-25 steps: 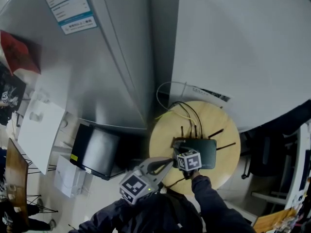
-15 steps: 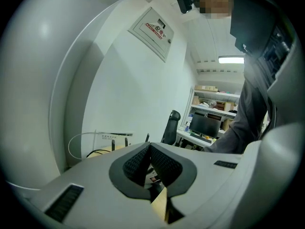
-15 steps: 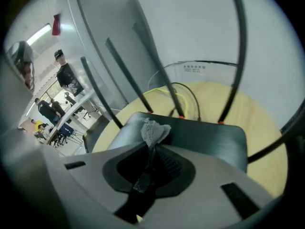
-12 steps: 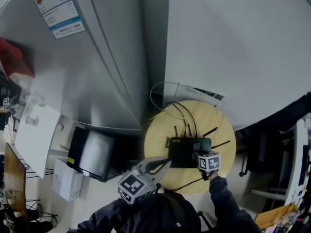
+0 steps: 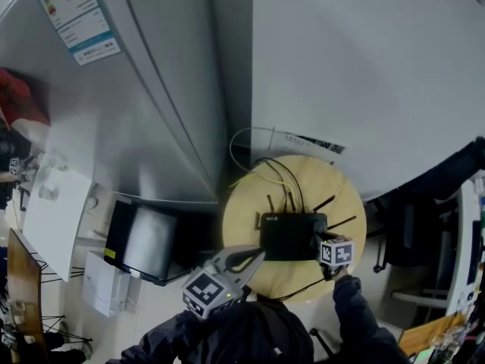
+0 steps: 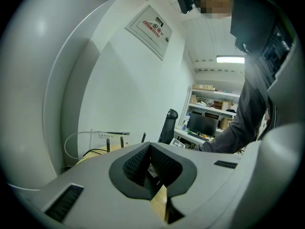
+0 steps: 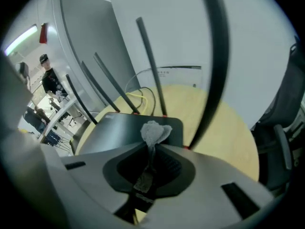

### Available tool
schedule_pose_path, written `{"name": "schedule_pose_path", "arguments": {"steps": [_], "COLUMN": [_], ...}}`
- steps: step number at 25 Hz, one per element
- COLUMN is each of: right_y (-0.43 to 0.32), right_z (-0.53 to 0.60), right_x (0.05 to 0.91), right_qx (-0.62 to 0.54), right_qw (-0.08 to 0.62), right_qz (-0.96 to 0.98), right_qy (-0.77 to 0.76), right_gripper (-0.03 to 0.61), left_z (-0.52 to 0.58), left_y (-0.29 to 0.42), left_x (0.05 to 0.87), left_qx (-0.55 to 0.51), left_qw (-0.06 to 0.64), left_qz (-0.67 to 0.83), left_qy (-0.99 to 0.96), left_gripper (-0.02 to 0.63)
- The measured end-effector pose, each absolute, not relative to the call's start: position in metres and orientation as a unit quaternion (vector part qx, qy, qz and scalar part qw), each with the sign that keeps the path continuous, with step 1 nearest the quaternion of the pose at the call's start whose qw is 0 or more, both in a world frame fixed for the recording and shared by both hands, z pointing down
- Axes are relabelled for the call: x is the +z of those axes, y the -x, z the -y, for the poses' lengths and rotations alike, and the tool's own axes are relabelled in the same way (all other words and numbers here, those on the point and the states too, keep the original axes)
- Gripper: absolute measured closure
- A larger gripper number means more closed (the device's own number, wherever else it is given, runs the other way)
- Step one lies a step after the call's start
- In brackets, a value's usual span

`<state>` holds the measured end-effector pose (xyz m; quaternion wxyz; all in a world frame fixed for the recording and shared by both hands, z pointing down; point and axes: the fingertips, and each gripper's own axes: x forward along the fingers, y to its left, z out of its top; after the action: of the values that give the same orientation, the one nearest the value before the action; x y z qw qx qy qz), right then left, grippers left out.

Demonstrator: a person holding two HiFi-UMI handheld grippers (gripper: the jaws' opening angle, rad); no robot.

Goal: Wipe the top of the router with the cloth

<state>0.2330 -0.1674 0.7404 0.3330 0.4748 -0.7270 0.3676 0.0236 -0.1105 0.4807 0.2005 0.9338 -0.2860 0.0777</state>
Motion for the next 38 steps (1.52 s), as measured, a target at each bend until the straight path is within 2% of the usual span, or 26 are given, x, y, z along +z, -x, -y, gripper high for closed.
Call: {"name": "schedule_pose_path", "arguments": {"steps": [7,12,18,29,34,38], "right_y": [-0.086,-0.028,-0.074,-0.270,-0.274,-0.233], "right_z": [0.154,0.131,0.129,0.127,0.128,0.129], "right_x": [0.729,0.734,0.738,0.746,0.745,0.732], "right_qx": [0.379,0.366,0.377,0.397,0.396,0.394], "right_qw": [0.302,0.330,0.327,0.312,0.315,0.288], "right_qz": [0.786,0.805,0.795,0.729,0.725,0.746], "right_qy": [-0.384,-0.329,-0.345,-0.462,-0.467,-0.454], "right_gripper": [0.508,0.508,0.508,0.508,0.508,0.508], "left_z": [0.110,0.109,0.109,0.108,0.109,0.108], "left_y": [-0.017,-0.013,-0.018,-0.038,-0.038,-0.036], "left_x": [0.477,0.473,0.474,0.478,0.478,0.478], "left_qx": [0.071,0.066,0.065,0.077,0.079,0.079], "left_qw": [0.206,0.211,0.213,0.201,0.200,0.197], "left_qz": [0.302,0.316,0.314,0.283,0.284,0.287], "left_qy": [-0.928,-0.923,-0.923,-0.935,-0.935,-0.934], "left_gripper": [0.621,0.621,0.621,0.621,0.621,0.621]}}
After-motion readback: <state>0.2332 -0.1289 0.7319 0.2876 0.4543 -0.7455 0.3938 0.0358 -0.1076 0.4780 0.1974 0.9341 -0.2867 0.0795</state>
